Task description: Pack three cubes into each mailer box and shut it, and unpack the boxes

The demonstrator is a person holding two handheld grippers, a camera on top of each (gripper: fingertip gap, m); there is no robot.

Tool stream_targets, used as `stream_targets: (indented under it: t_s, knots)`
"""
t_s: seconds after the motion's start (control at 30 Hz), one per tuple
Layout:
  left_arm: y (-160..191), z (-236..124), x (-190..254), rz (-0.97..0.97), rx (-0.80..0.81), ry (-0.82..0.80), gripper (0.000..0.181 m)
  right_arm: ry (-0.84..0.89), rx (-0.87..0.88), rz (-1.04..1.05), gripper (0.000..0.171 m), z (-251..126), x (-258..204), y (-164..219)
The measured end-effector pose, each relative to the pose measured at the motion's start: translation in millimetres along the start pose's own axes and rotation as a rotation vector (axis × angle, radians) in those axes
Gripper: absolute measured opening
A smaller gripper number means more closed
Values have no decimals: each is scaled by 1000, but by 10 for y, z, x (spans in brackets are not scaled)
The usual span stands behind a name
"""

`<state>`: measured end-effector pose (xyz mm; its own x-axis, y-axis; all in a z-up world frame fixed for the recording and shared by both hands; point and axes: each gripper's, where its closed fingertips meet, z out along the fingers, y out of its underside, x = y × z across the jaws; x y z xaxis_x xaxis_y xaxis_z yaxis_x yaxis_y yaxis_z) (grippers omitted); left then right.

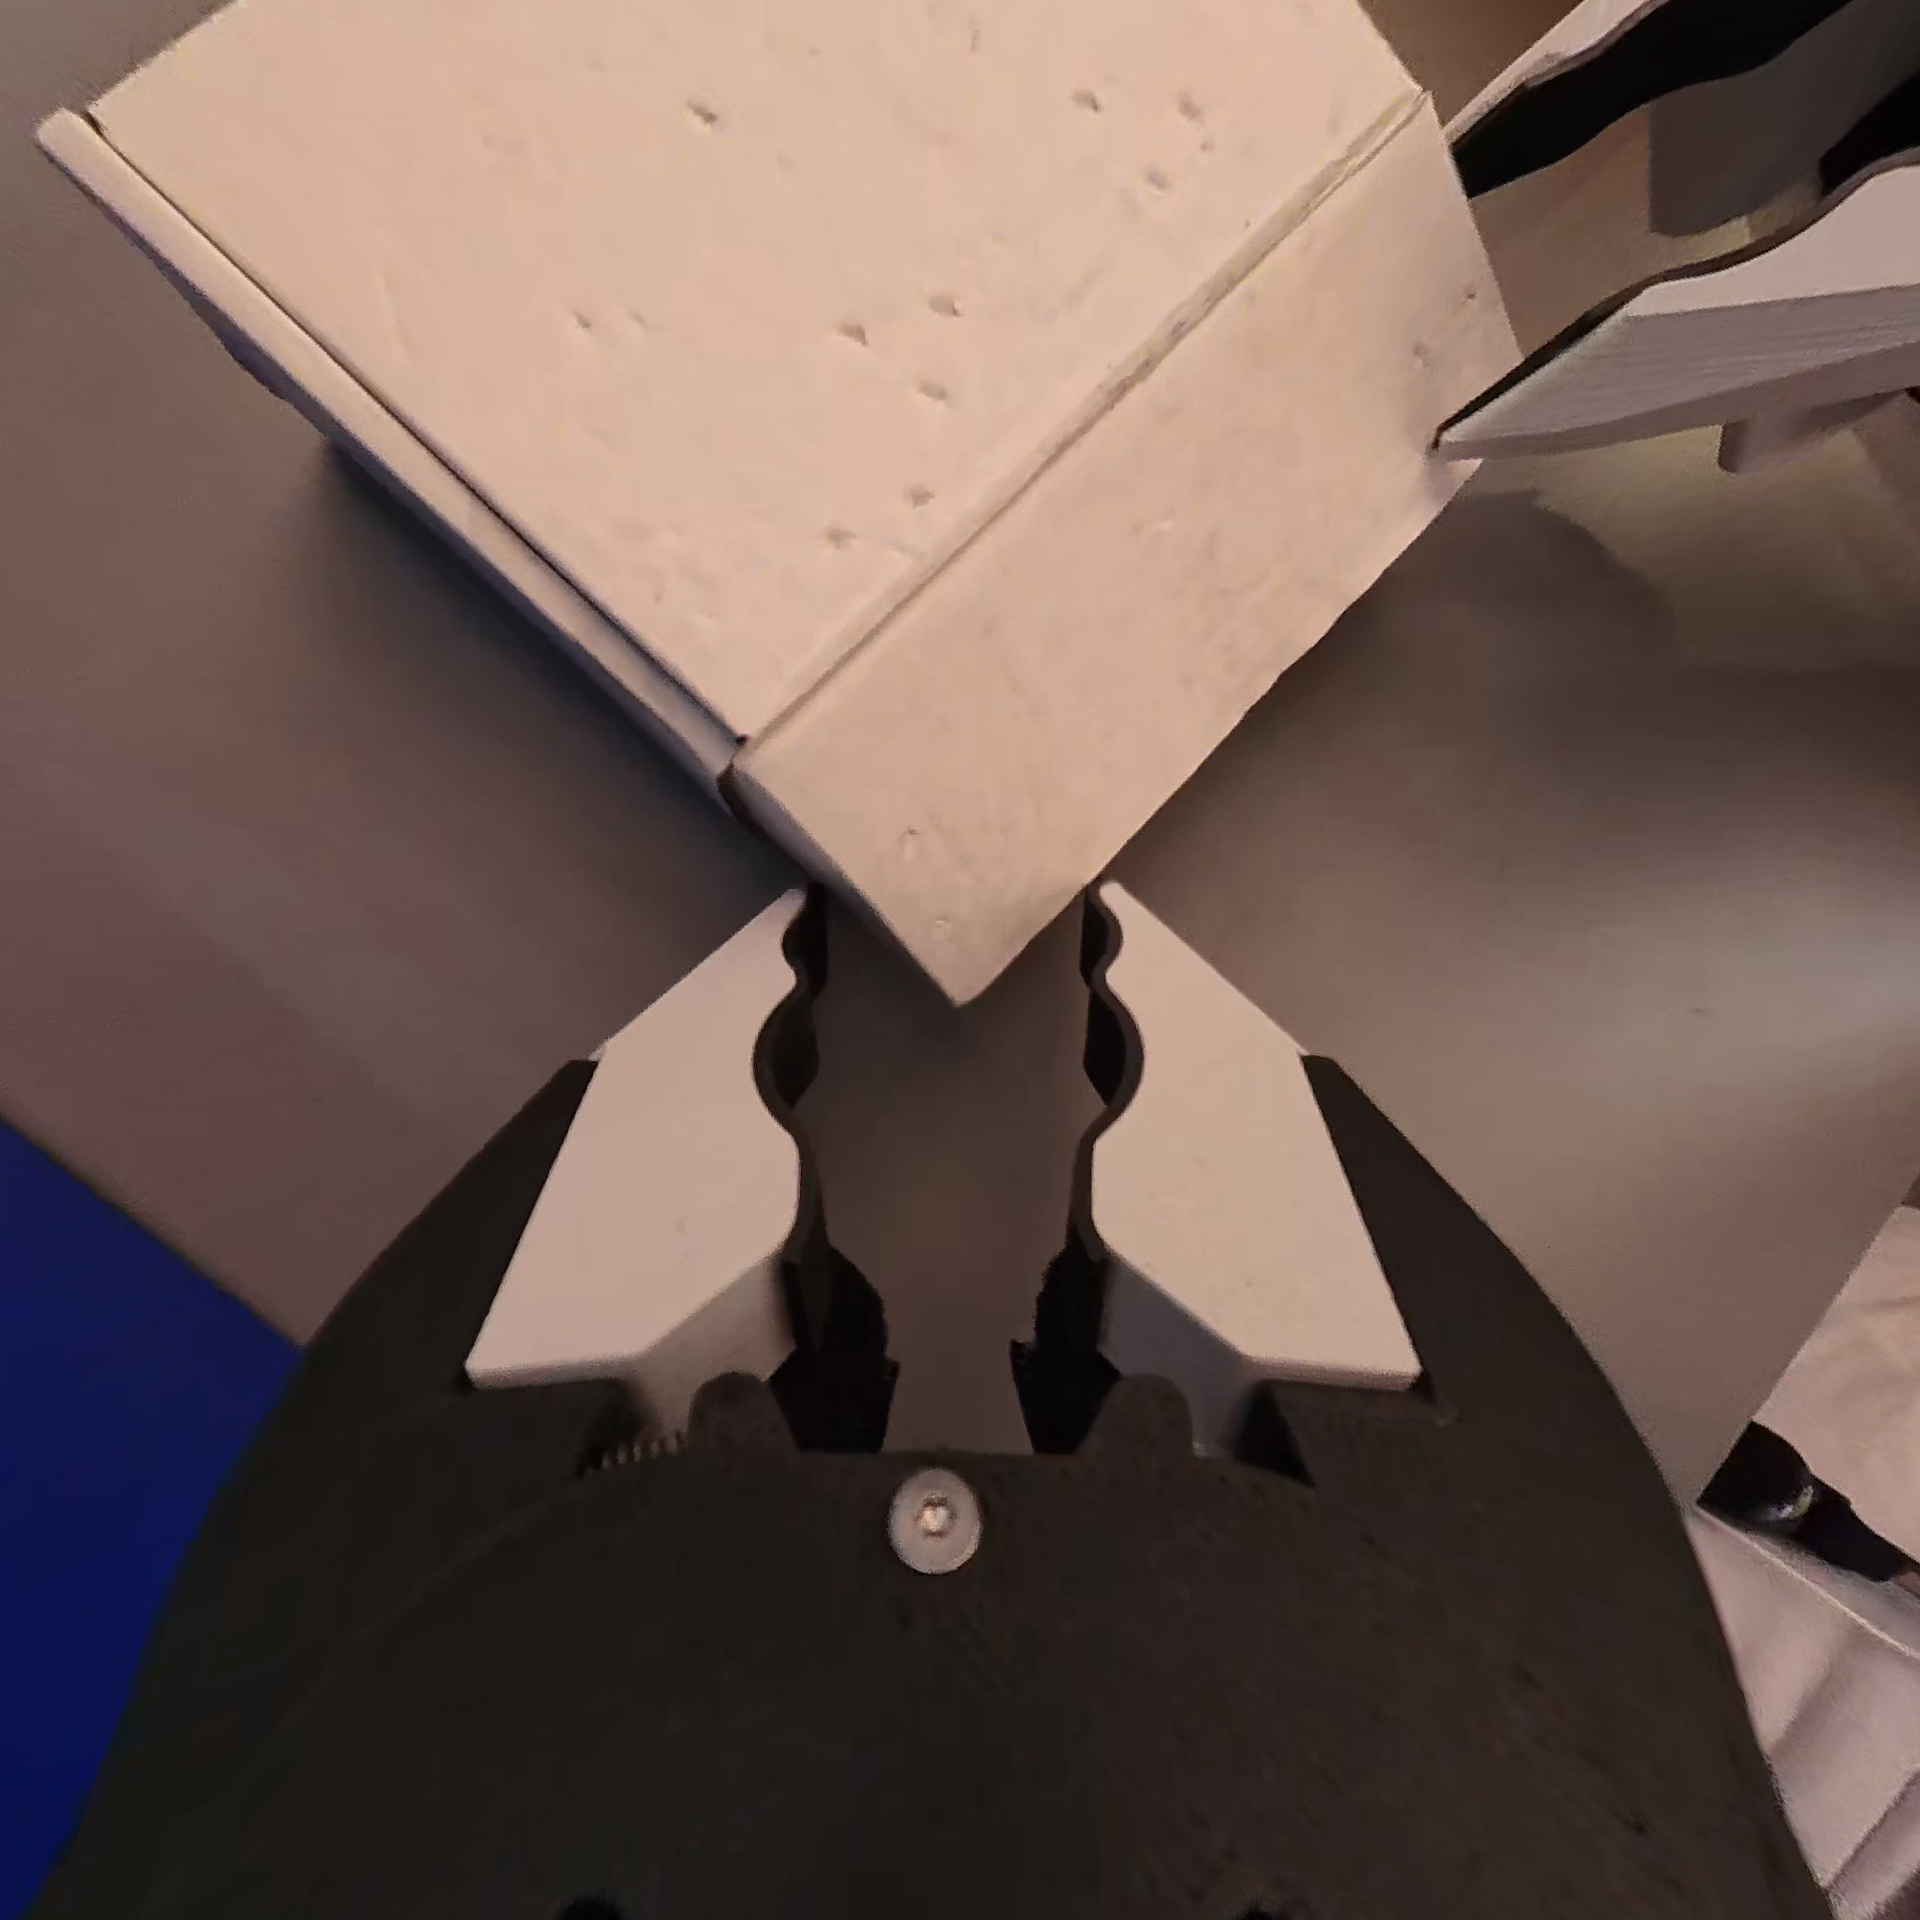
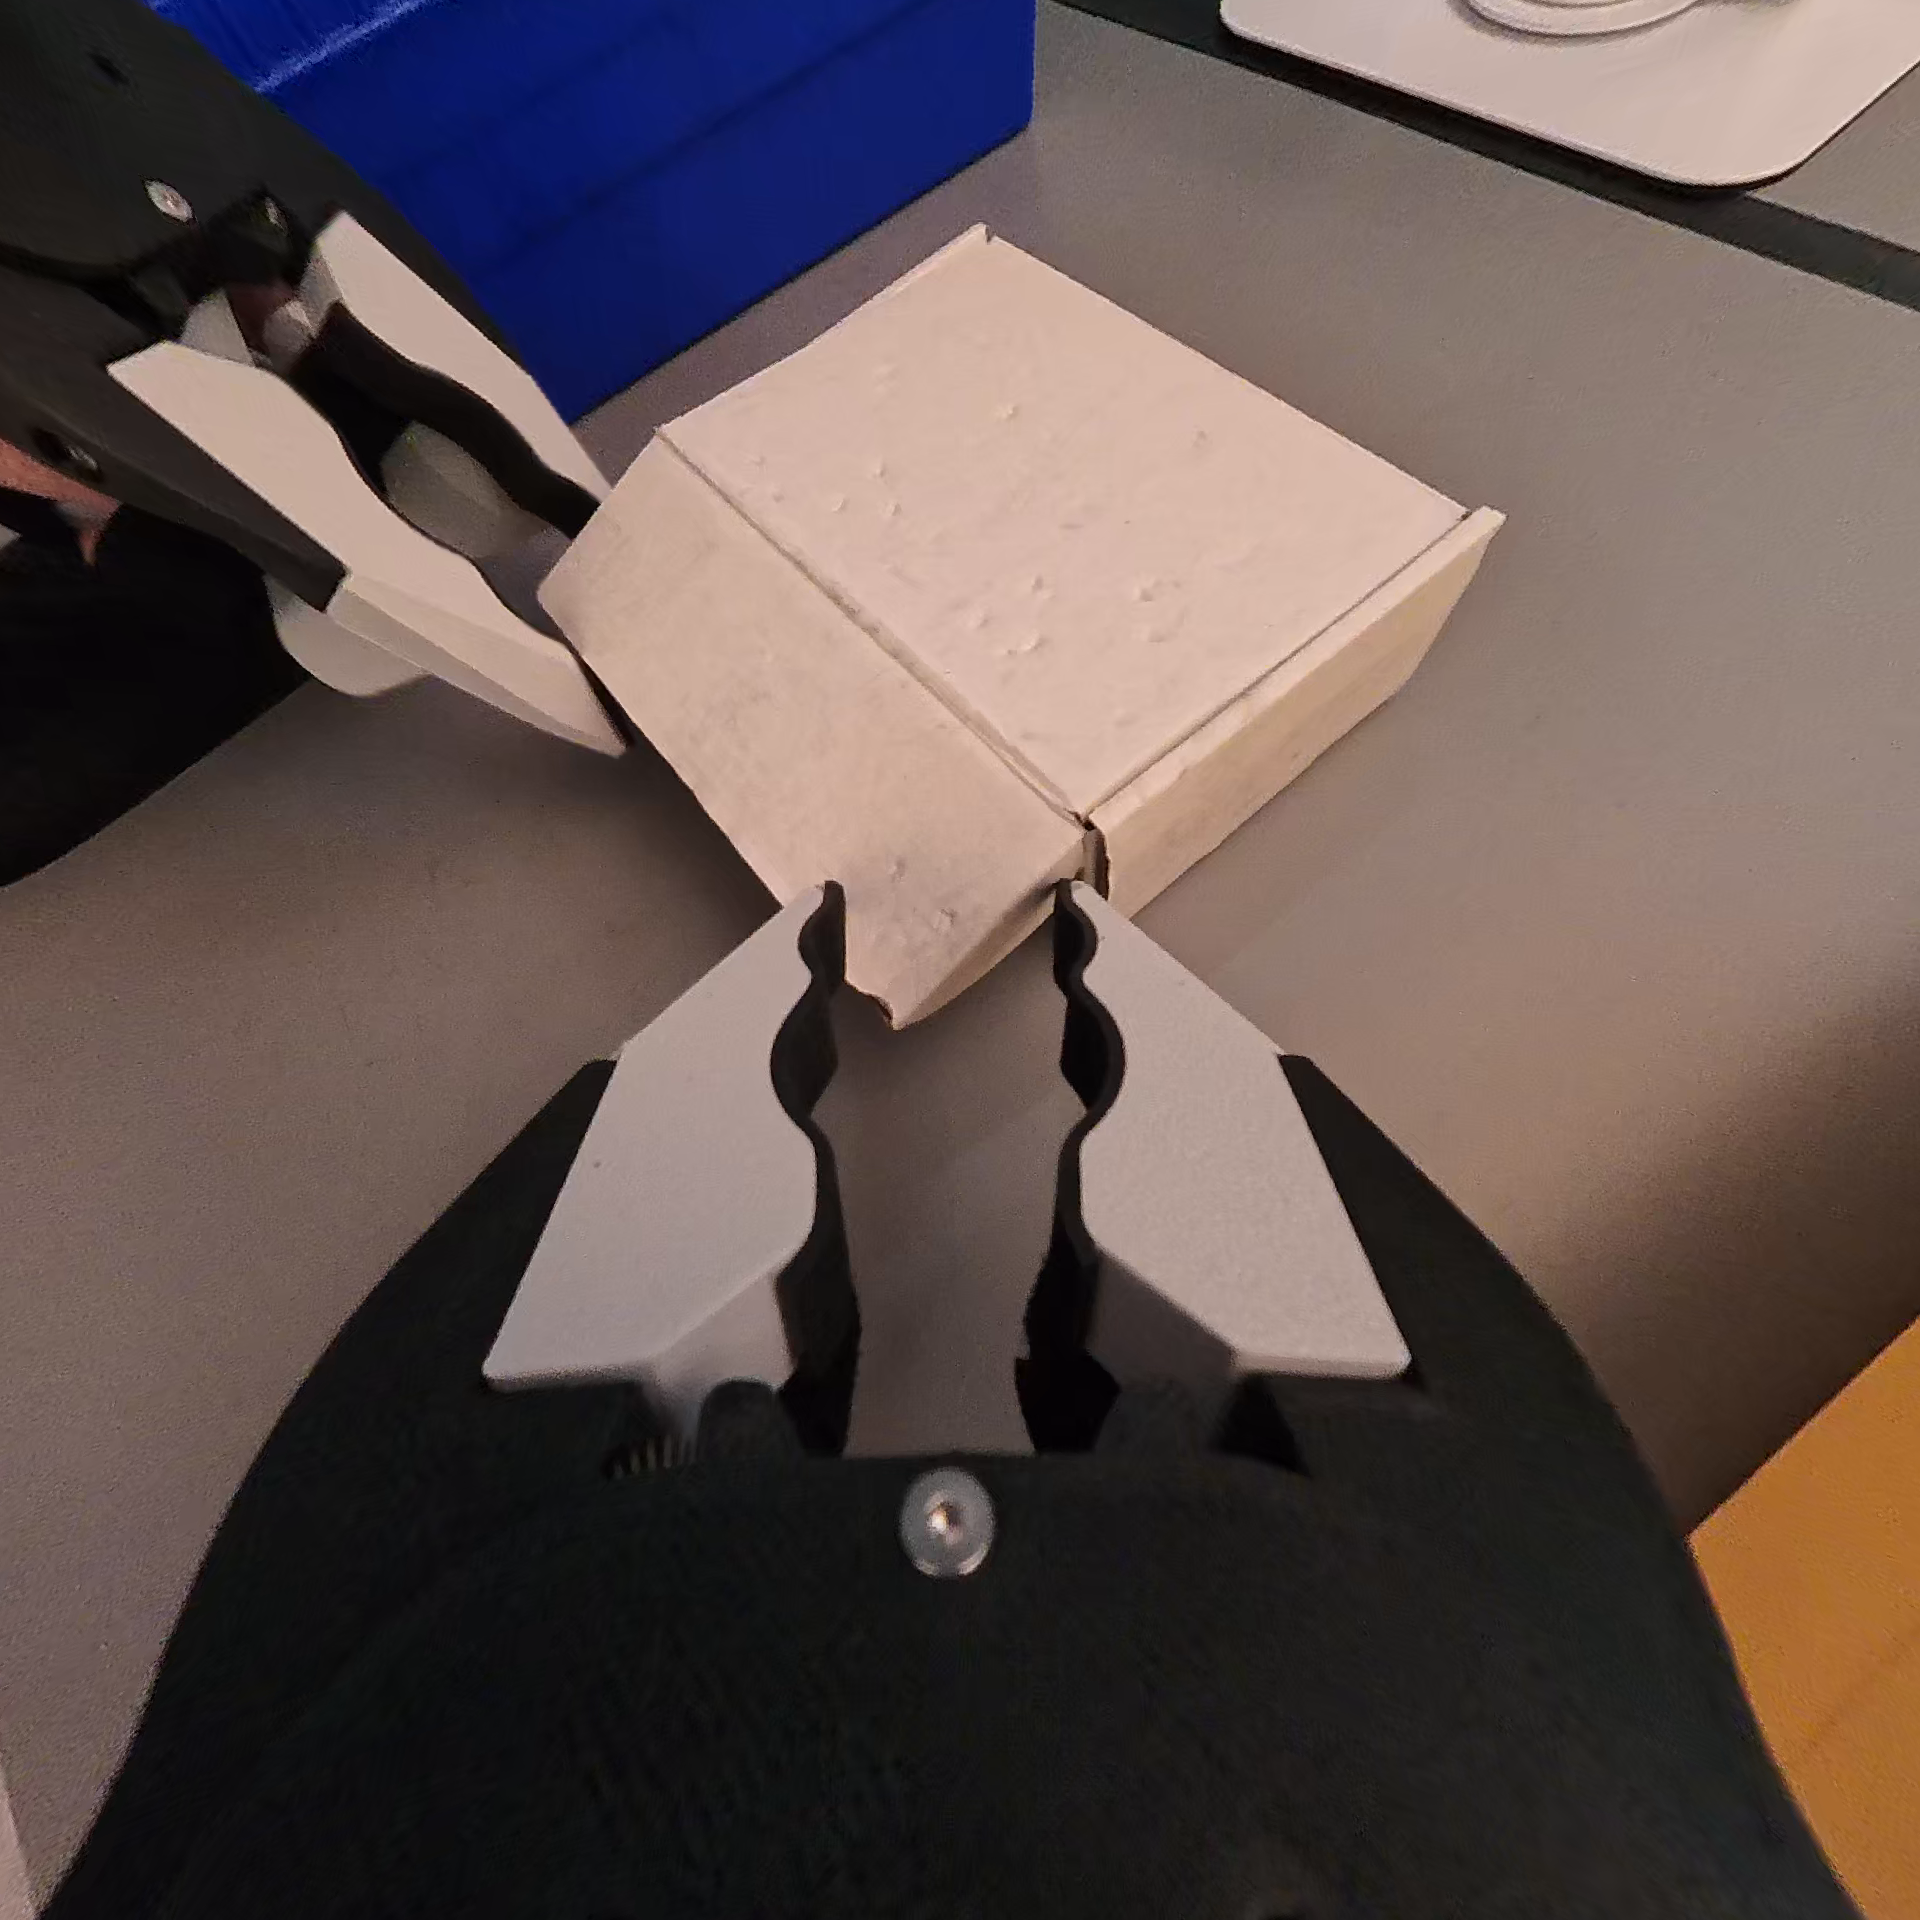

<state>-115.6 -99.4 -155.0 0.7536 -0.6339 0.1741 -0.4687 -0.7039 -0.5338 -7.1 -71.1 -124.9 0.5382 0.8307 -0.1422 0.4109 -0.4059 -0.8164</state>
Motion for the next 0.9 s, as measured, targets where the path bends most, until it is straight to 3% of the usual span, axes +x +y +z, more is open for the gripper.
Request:
stream_targets:
  t_s: [0.17, 0.37, 0.7, 0.9]
  knots:
    - [-65, -182, -38, 20, 44, -13, 50, -8, 6, -2, 40, 9, 2, -2]
    - [-114, -175, -26, -34, 76, 90, 53, 0, 0, -18, 39, 5, 0, 0]
    - [-80, 5, -46, -2, 46, 58, 49, -3, -49, 13, 36, 81, 50, 112]
    - [-165, -89, -104, 17, 98, 9, 46, -3, -19, -26, 39, 59, 10, 47]
